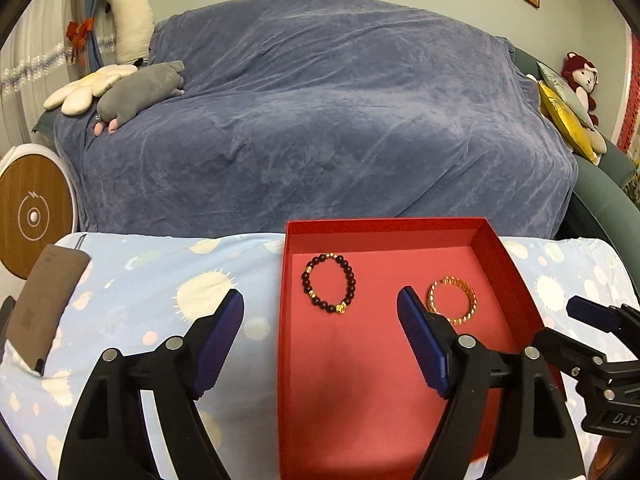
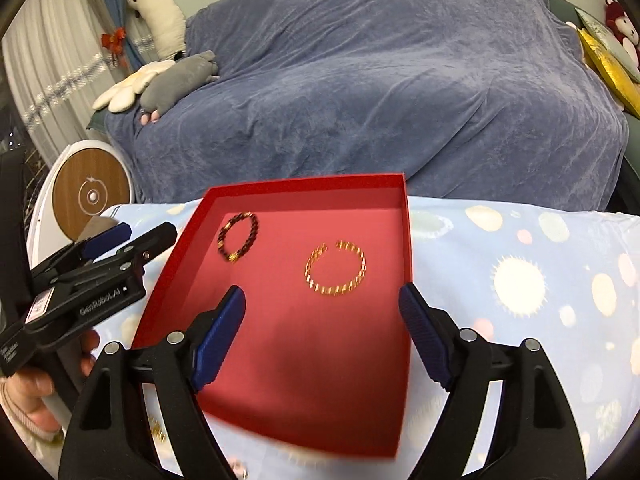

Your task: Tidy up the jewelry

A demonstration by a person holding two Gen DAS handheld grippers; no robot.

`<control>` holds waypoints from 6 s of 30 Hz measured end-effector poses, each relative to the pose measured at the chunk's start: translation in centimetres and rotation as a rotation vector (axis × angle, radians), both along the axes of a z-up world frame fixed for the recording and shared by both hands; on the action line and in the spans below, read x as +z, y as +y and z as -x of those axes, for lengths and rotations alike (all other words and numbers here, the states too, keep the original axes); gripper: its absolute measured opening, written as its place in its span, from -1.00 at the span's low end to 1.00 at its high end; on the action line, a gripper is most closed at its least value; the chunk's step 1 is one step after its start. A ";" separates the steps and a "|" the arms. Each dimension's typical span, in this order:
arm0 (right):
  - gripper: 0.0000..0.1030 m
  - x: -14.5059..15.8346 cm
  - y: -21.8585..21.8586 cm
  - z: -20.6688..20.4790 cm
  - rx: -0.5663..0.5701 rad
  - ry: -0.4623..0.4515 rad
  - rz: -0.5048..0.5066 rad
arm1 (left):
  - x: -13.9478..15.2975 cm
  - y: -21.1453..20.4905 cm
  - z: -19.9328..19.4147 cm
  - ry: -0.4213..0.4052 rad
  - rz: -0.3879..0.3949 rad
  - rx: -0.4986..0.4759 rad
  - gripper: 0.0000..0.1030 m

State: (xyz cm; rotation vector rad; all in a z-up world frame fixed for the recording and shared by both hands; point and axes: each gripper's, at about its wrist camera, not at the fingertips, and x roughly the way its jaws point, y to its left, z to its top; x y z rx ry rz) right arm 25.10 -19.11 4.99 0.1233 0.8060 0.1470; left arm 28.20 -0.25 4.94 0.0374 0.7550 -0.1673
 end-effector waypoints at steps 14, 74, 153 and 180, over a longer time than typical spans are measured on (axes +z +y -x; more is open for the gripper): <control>0.67 2.0 1.3 17.2 0.003 -0.089 0.085 | -0.2 4.2 14.2 0.137 -0.005 0.091 0.70; -0.76 -7.2 4.4 16.0 0.195 0.082 -0.006 | -7.3 3.7 20.5 0.180 0.003 0.022 0.70; -0.76 -6.4 1.9 17.3 0.160 0.108 -0.108 | -10.0 -1.9 16.2 0.152 -0.084 -0.025 -0.41; -0.76 -3.7 2.5 17.9 0.151 0.049 -0.108 | -5.9 0.5 18.2 0.169 0.069 -0.057 -0.55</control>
